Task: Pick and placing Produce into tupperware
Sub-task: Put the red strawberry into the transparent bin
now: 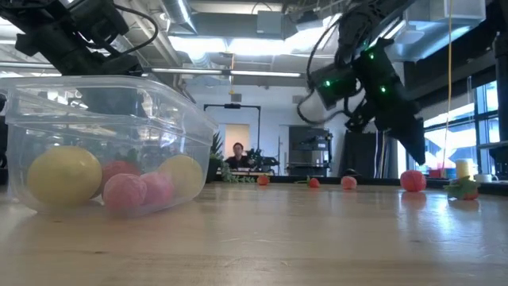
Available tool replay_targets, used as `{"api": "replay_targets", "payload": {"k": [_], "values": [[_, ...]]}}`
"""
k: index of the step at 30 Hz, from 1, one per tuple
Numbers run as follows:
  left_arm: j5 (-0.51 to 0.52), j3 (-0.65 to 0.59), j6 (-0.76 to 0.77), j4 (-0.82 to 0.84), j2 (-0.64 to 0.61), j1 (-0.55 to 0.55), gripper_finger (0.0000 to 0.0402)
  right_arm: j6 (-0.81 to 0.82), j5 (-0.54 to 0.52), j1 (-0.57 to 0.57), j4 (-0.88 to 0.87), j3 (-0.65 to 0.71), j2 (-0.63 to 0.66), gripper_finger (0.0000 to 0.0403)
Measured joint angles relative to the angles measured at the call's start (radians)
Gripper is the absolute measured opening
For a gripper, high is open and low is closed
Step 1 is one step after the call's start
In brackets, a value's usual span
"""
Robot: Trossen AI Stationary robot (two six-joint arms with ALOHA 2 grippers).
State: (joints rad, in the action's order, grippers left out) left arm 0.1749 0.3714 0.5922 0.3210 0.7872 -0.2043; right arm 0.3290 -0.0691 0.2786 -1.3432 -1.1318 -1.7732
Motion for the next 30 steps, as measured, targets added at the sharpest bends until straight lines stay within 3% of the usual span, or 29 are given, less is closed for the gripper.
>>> {"api": "replay_targets", "payload": {"k": [6,12,18,23,27,30], "values": [[0.000,0.000,0.000,0.000,0.000,0.000,0.0261,-0.072,0.021,-0.010,0.012,-0.056,0.106,0.0287],[0.000,0.000,0.001,0.000,0.000,0.000,0.0261,-0.063,0.021,0.005,-0.050,-0.085,0.334,0.0287],[0.000,0.000,0.001,0.000,0.000,0.000,0.0261,0.211,0.021,0.011,-0.175,-0.085,0.525,0.0287],[0.000,0.000,0.002,0.000,0.000,0.000,0.0261,0.477,0.020,-0.005,-0.227,-0.085,0.595,0.0287],[0.000,0.000,0.003,0.000,0.000,0.000,0.0261,0.512,0.008,-0.034,-0.222,-0.084,0.599,0.0287],[0.000,0.000,0.003,0.000,0.000,0.000,0.0261,0.440,0.001,-0.054,-0.178,-0.060,0.590,0.0287]]}}
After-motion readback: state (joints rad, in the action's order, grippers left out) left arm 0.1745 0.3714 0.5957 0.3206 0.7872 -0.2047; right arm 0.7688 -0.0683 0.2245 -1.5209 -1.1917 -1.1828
